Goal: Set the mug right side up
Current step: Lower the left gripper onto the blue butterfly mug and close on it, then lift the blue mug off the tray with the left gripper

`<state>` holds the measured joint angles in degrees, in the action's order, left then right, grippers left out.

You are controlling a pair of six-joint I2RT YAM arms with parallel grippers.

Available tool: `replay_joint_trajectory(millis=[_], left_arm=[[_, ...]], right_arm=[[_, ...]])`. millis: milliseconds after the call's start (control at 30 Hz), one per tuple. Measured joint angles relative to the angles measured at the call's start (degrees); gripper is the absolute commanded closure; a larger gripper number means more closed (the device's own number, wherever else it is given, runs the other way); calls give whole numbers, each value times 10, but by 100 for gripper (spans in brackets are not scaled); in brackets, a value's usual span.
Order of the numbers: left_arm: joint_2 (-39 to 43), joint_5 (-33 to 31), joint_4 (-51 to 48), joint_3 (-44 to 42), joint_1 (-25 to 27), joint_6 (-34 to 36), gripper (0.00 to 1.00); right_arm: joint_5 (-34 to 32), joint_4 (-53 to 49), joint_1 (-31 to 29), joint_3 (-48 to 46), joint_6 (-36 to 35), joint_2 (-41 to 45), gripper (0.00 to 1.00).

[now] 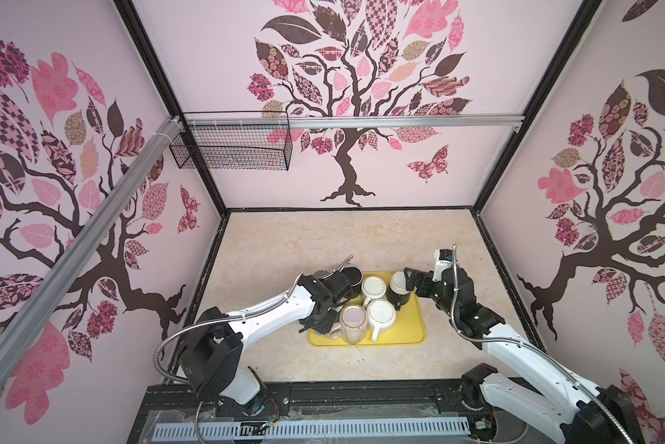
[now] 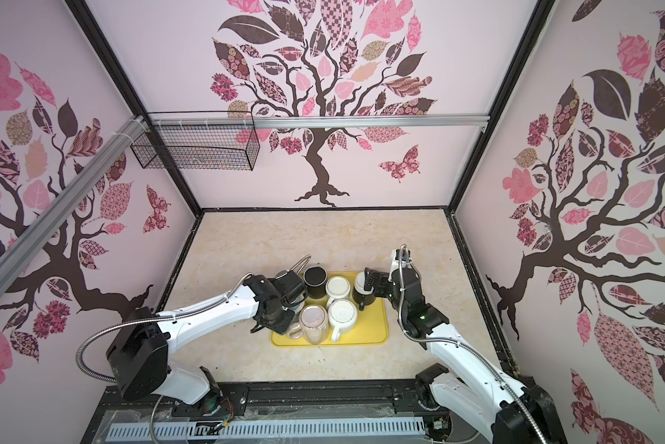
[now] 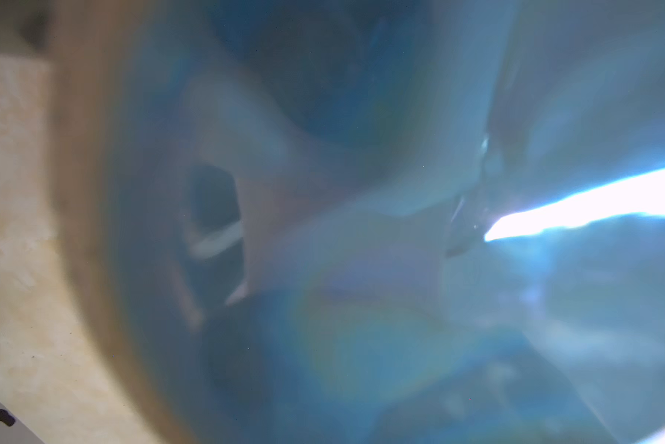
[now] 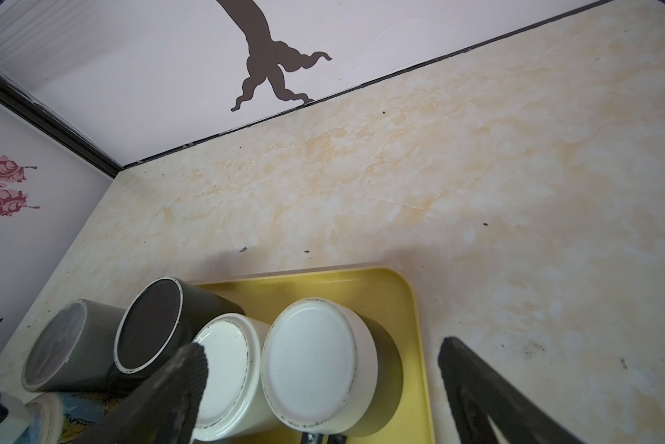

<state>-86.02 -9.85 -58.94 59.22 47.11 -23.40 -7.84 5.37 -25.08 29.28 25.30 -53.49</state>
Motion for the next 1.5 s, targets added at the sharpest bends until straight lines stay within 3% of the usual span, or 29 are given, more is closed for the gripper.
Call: replay_joint_trajectory(millis=[333, 867, 1500], left_arm=[[75, -31, 68, -46, -2, -27, 56], [59, -10, 106, -57, 18, -31, 57], [22, -28, 137, -57, 21, -39, 82]], right_arm=[[3, 0, 0, 0, 0, 0, 3], [2, 0, 0, 0, 0, 0, 4], [5, 0, 0, -7, 0, 0, 5]])
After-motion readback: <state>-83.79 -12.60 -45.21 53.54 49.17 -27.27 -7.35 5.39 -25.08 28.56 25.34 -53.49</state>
